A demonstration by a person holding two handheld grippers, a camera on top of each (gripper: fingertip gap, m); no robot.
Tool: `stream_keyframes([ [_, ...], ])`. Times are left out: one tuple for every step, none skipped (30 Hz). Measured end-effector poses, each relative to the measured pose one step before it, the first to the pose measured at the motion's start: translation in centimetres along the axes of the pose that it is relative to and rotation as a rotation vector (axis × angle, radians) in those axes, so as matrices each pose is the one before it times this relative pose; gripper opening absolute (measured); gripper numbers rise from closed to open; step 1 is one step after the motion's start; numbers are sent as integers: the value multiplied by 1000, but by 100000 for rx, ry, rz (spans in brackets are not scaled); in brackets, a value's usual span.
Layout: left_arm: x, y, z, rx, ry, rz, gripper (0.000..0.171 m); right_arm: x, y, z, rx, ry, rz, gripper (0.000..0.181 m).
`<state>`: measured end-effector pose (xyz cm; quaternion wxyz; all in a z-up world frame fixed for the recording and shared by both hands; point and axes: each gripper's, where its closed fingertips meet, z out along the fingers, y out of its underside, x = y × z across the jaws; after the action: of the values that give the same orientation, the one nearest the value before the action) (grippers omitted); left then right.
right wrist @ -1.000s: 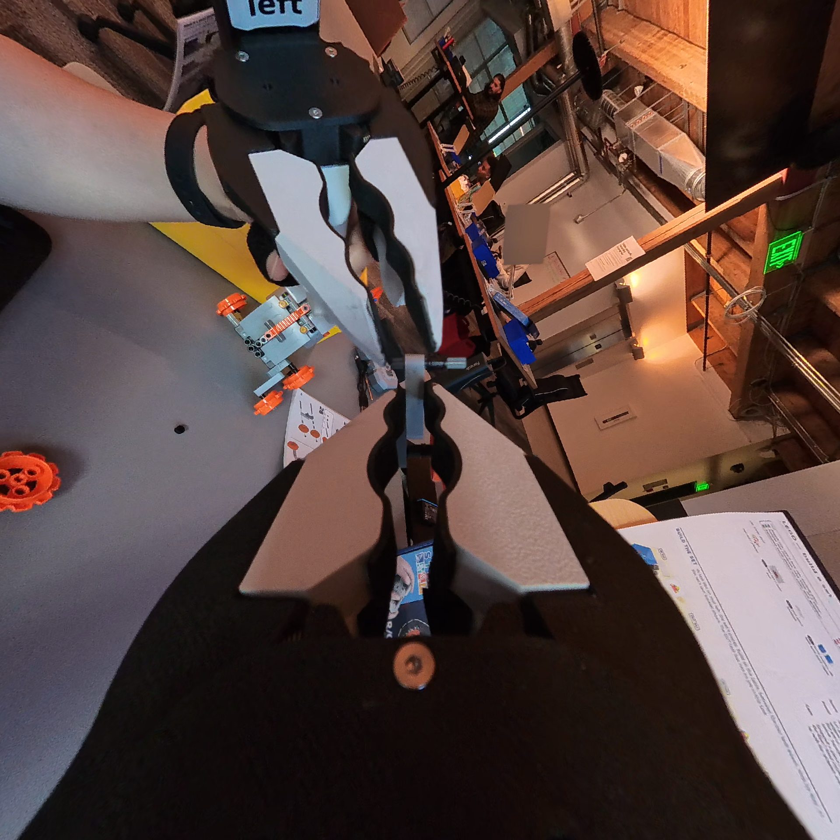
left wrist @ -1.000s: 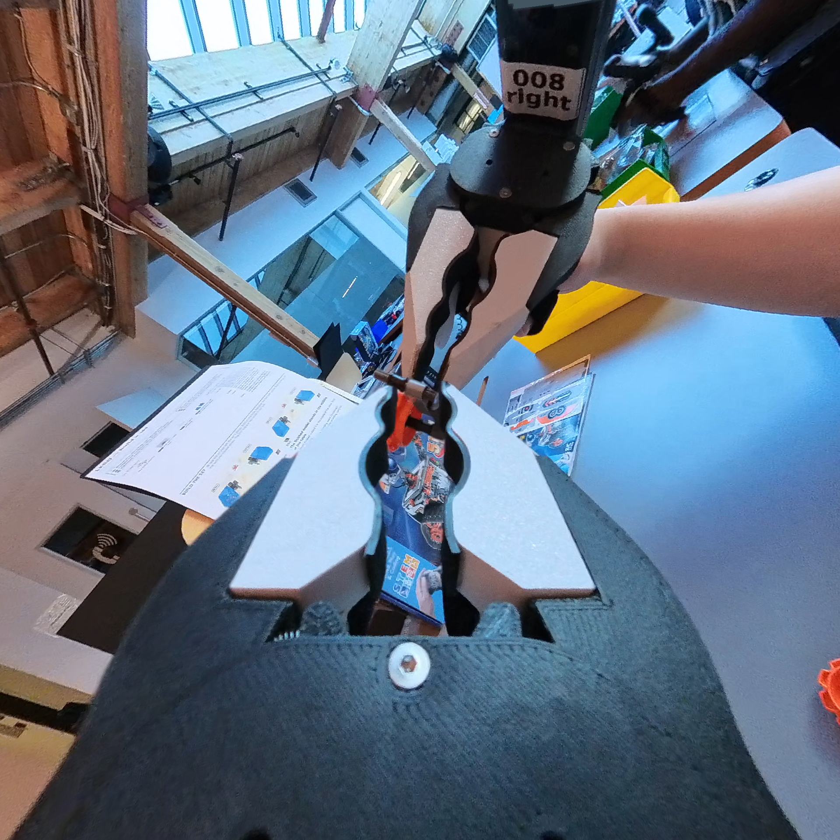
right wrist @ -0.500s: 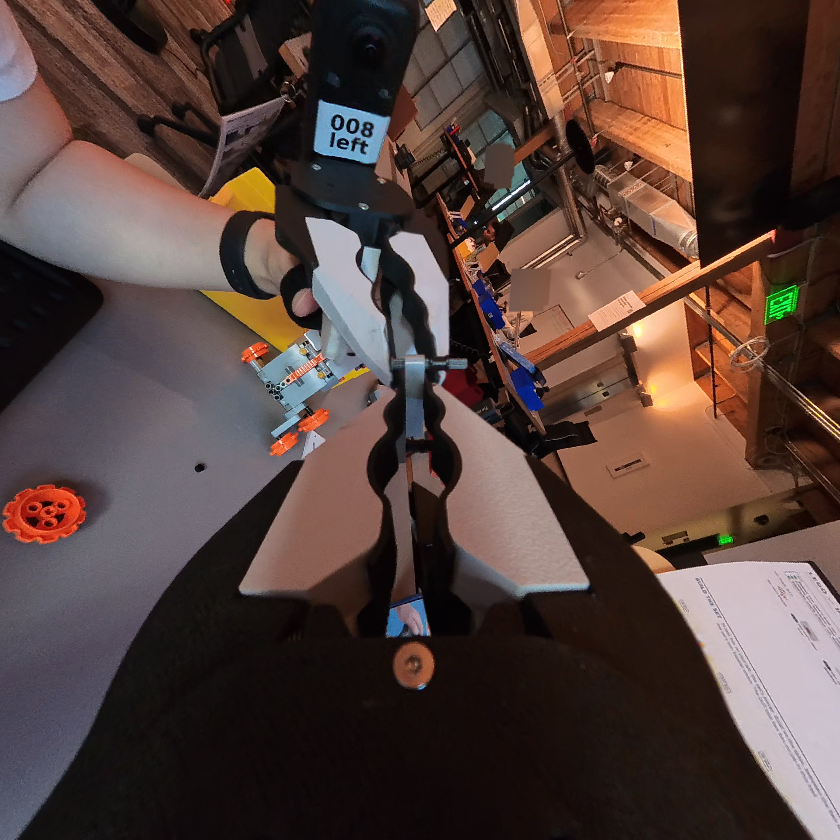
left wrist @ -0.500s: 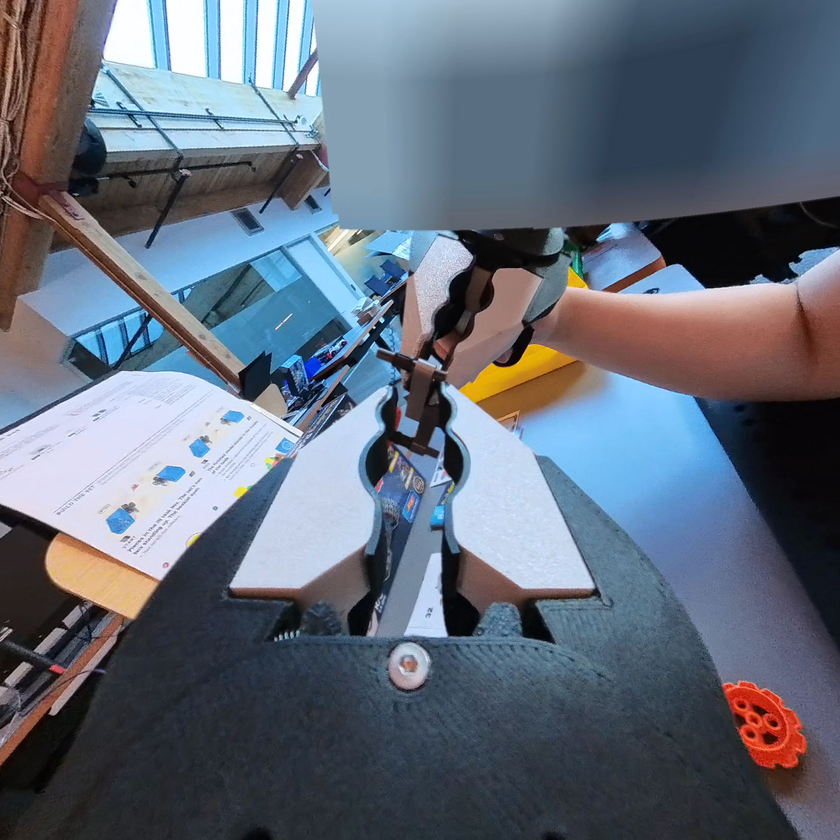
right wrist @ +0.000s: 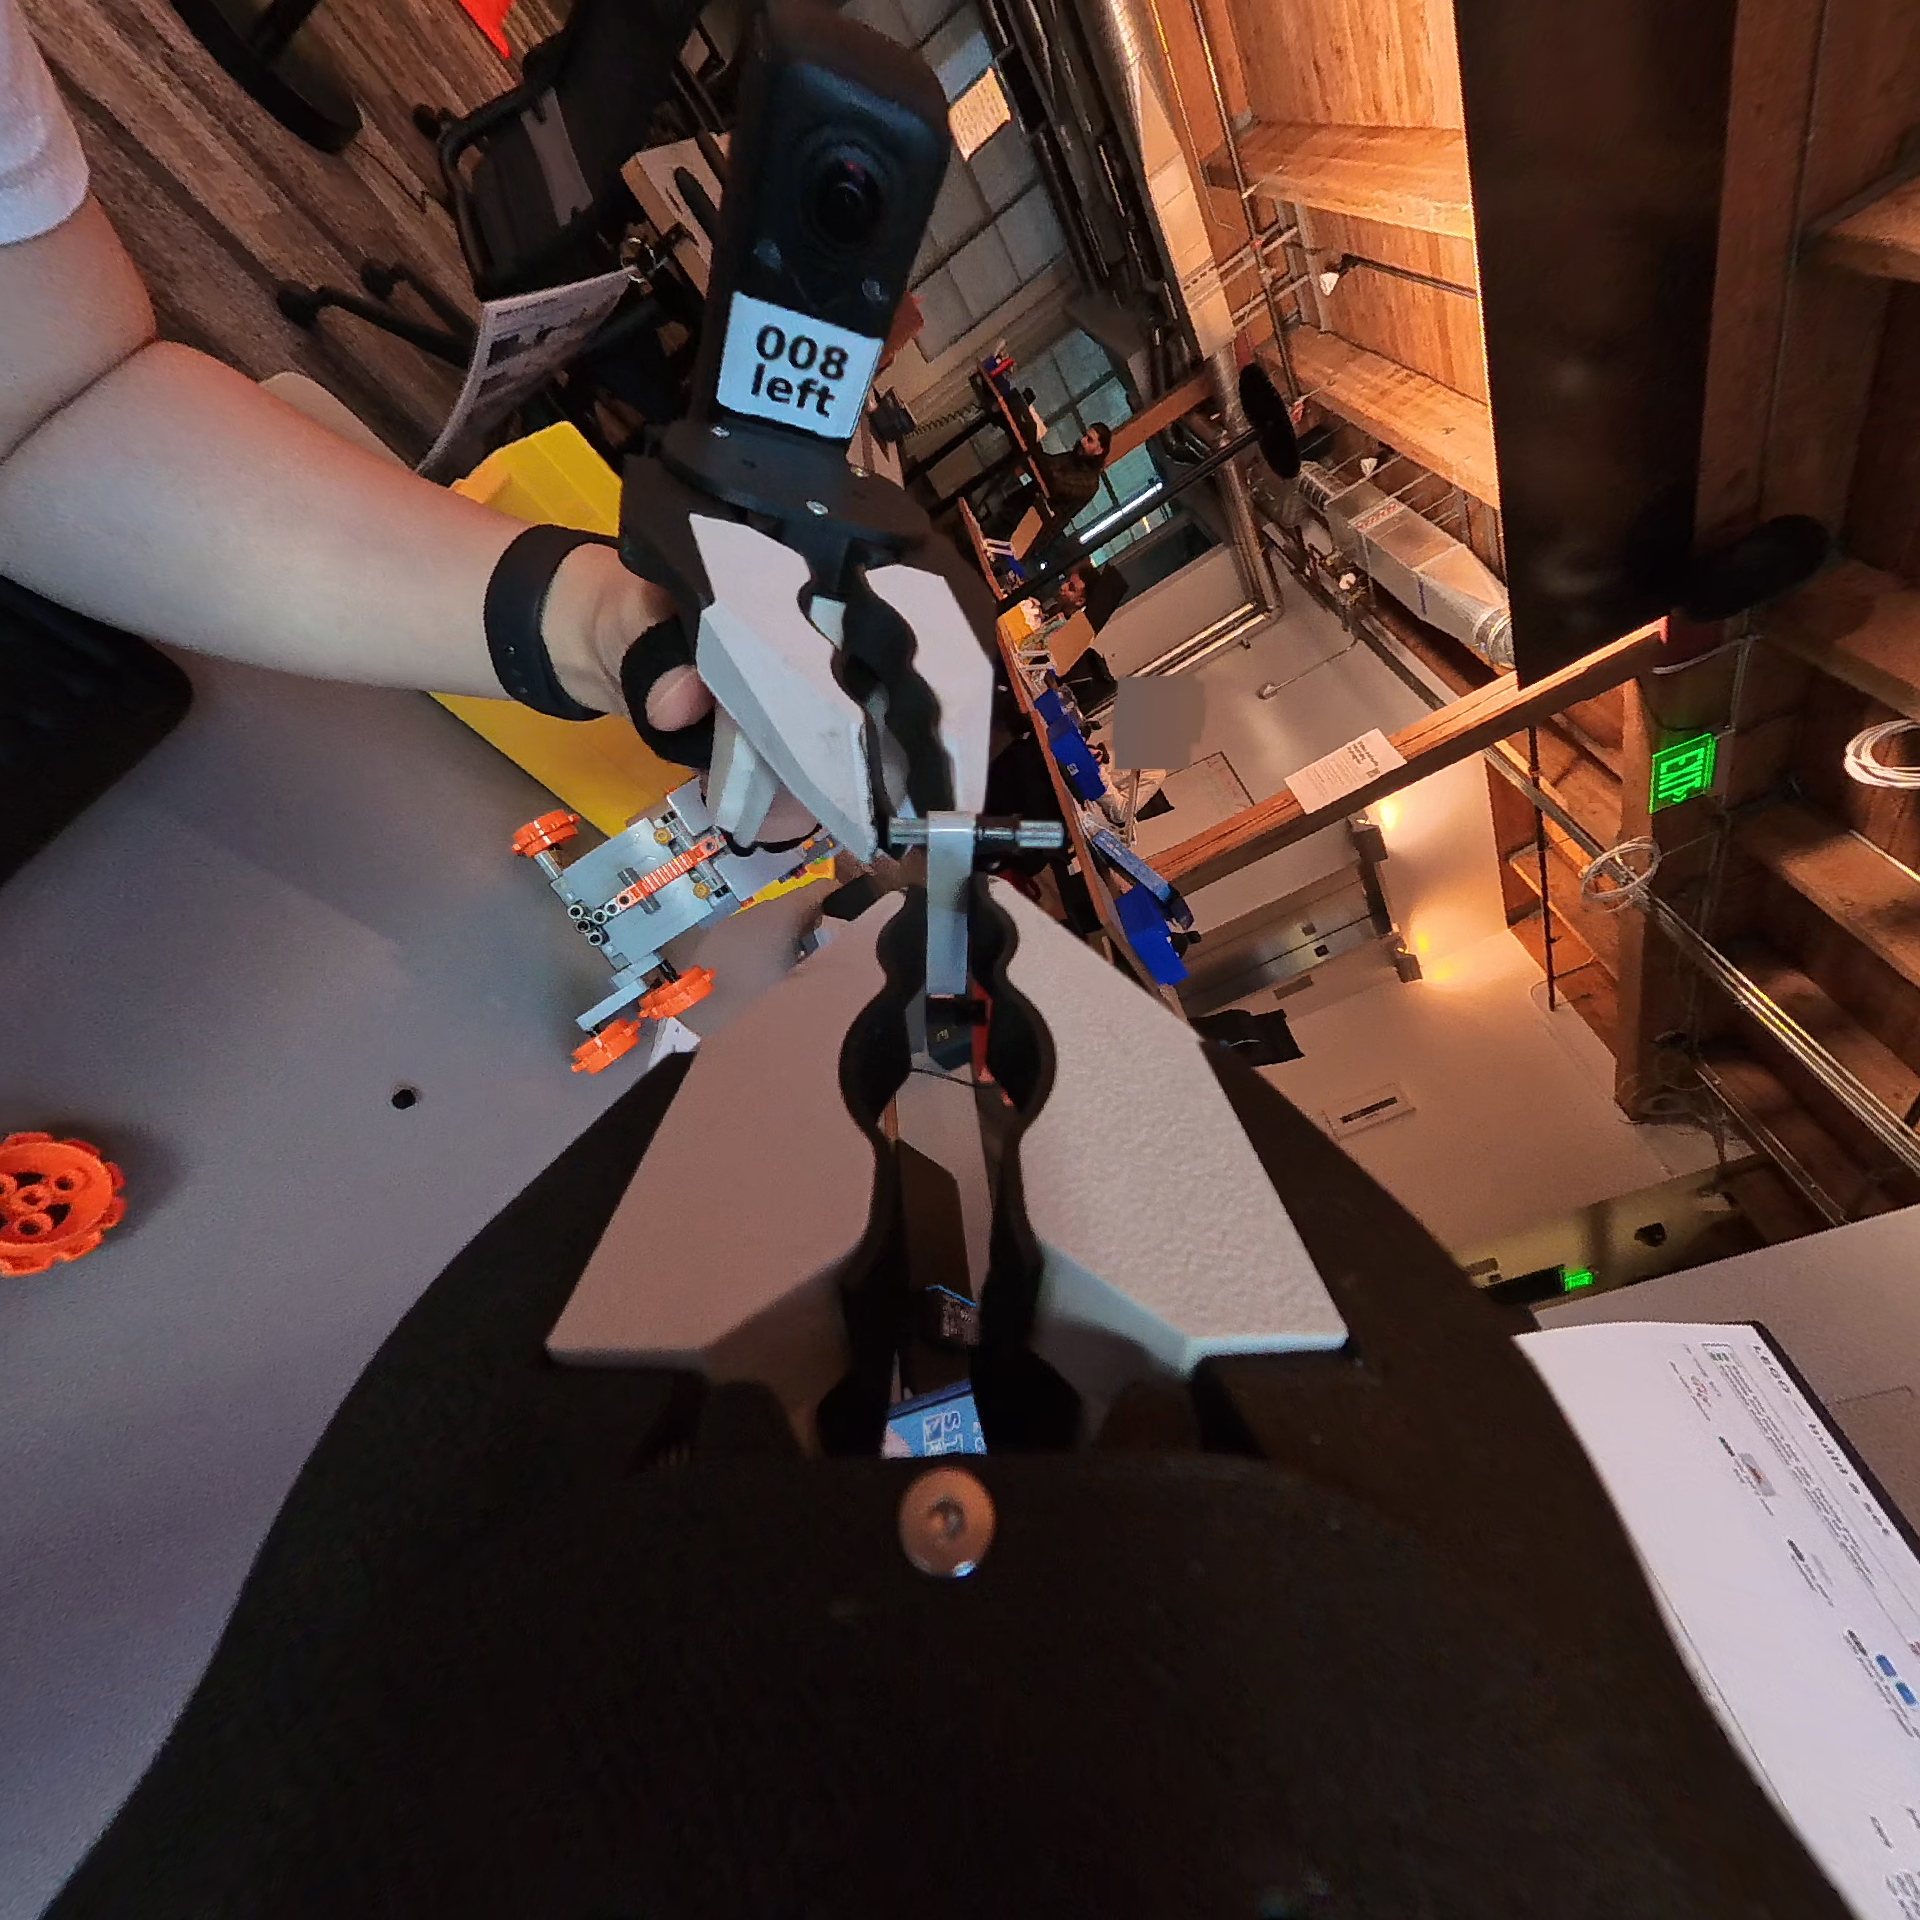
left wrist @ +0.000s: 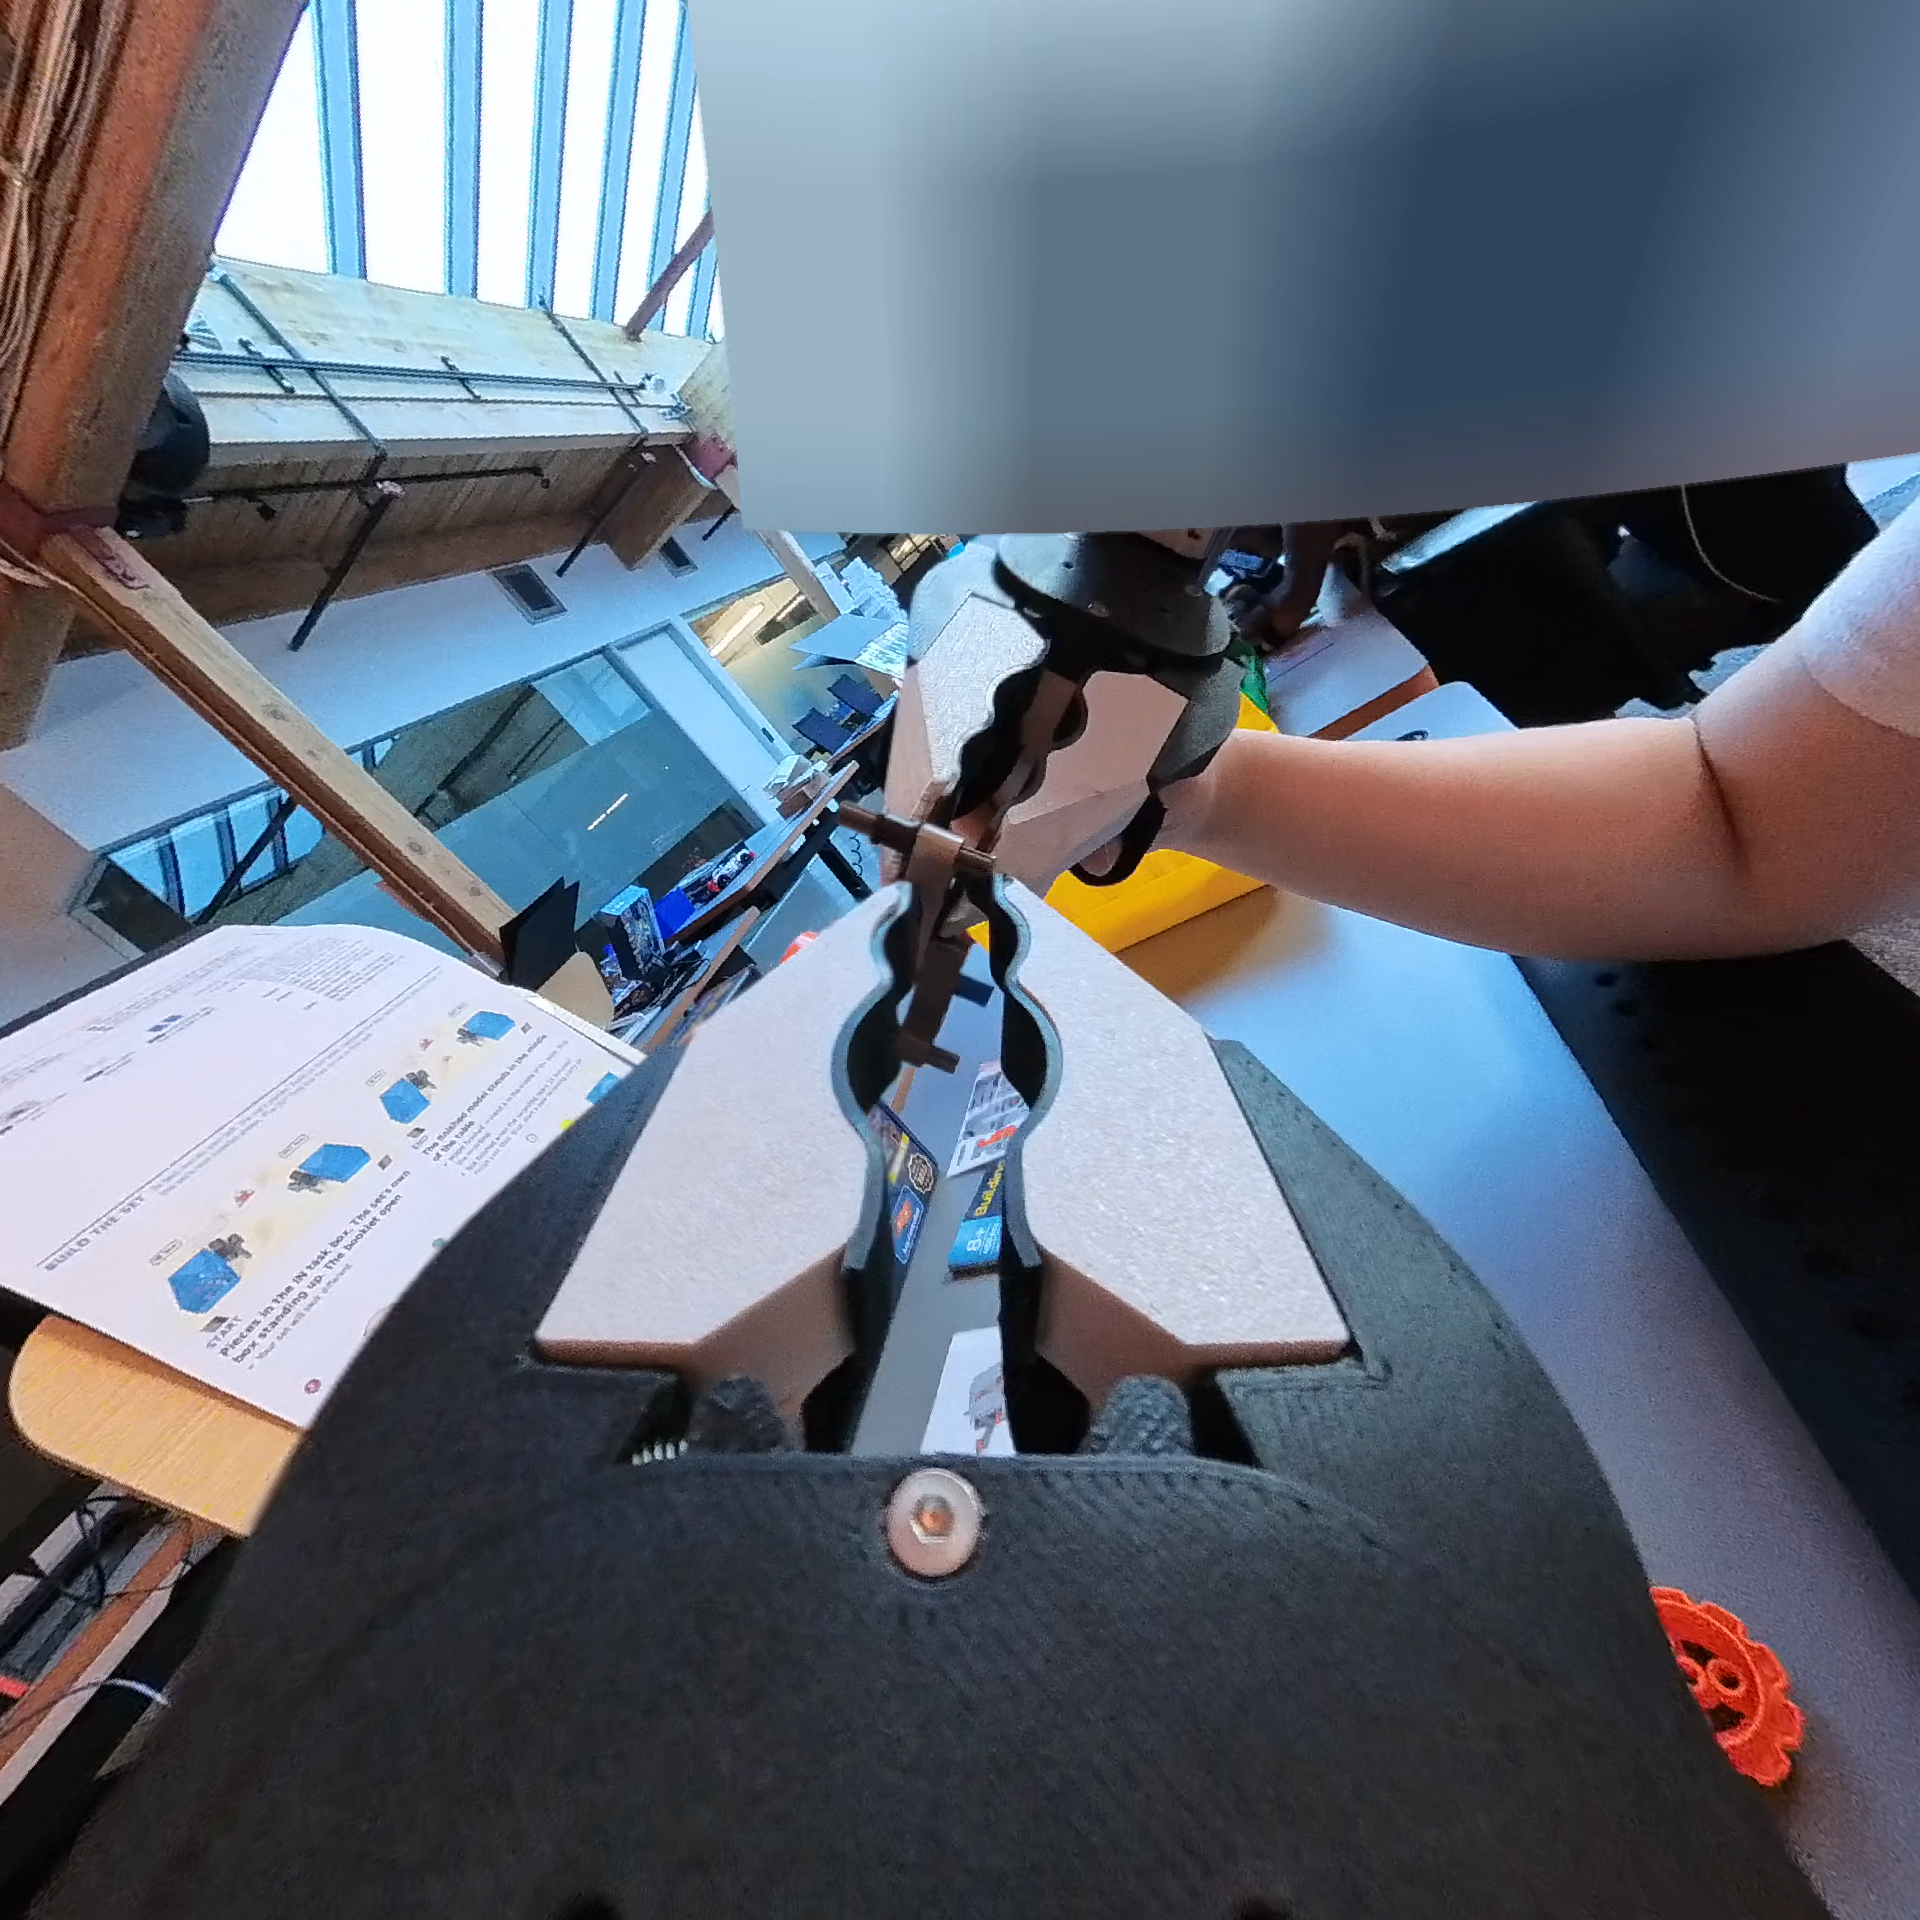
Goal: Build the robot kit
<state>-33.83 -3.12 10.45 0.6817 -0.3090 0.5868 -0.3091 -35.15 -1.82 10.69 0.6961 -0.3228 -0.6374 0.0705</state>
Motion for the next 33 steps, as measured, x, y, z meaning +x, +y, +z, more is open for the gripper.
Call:
stream_keyframes([
  [51, 109, 29, -737, 119, 572, 11, 1, 133, 18, -511, -14, 27, 7],
  [94, 126, -8, -737, 428, 1280, 12, -34, 103, -5, -263, -267, 54, 7],
  [97, 53, -58, -504, 462, 1148, 13, -60, 148, 34, -480, -466, 534, 7],
  [153, -34, -72, 69, 932, 603, 16, -15, 120, 63, -386, -40, 293, 7],
  [61, -20, -42, -238, 614, -127, 21, 62, 107, 64, -361, 579, -176, 7],
  [-152, 38, -36, -617, -716, -199, 21, -40, 115, 62, -464, -100, -304, 7],
  [-168, -114, -69, 443, -1029, 362, 21, -105, 163, 77, -794, -595, 26, 7],
  [-127, -205, -73, 1069, -730, 72, 20, -94, 218, 119, -1040, -397, 12, 7],
  [-192, -92, -33, 323, -1175, -59, 16, -144, 139, 138, -488, -450, -235, 7],
  [-141, 63, -11, -699, -1152, 1049, 13, -132, -32, 140, 340, -402, 333, 7],
  [-39, 54, -53, -748, -693, 2173, 12, 42, -2, 95, 15, 152, 1167, 7],
  [30, 8, -81, -510, -184, 1592, 13, 52, 28, 58, -235, -16, 965, 7],
  [109, 2, -87, -464, 803, 461, 16, 70, -19, -19, 28, 355, 232, 7],
  [78, -55, -103, 17, 788, -239, 19, 101, -51, -52, 237, 556, -57, 7],
  [18, -101, -116, 489, 449, -457, 19, 73, -35, -61, 184, 195, 569, 7],
  [-44, -56, -83, 421, 24, -258, 19, 34, -21, -57, 140, -119, 764, 7],
  [-52, 79, -12, -314, -283, 79, 19, 27, -40, -35, 308, 66, 247, 7],
  [10, 191, 51, -1037, -49, 379, 18, 32, -54, -15, 421, 250, -129, 7],
  [76, 280, 115, -1625, 220, 484, 17, -40, -33, -2, 166, -254, 128, 7],
  [58, 246, 139, -1409, -37, 447, 17, -42, -4, 18, -123, -260, 231, 7],
  [-11, 174, 114, -1019, -387, 41, 16, -5, 35, 20, -261, 62, -147, 7],
  [-132, -18, 42, 58, -797, -537, 14, 21, 106, -2, -557, 169, -351, 7],
  [-199, -16, 25, 138, -1036, -728, 12, -69, -64, -36, 520, -499, 18, 7],
  [-179, -20, 12, 375, -907, -642, 10, -166, -96, 13, 506, -1009, 266, 7],
  [-57, 21, 24, 276, -111, -565, 10, -10, -2, 65, -263, 254, -179, 7],
  [-56, 110, 55, -176, -150, -742, 9, 87, 114, 51, -969, 952, -1161, 7],
  [37, 148, 55, -427, 272, -172, 9, 7, 142, 12, -925, 389, -1180, 7],
  [93, 119, 65, -264, 226, 779, 8, -58, 103, -8, -522, -315, -179, 7],
  [92, 94, 73, -308, -213, 1515, 6, -21, 108, -4, -409, -236, 168, 7],
  [30, 52, 62, -325, -952, 2367, 6, -22, 81, -18, -209, -168, -212, 7],
  [22, -47, 30, -35, -1422, 3612, 6, -13, -33, -28, 500, -94, -70, 7],
  [2, -77, 29, 17, -1814, 4335, 6, 16, -87, -40, 660, -146, 292, 7],
  [-4, -19, 49, -781, -1765, 4068, 5, 27, -1, -16, -113, -57, 189, 7],
])
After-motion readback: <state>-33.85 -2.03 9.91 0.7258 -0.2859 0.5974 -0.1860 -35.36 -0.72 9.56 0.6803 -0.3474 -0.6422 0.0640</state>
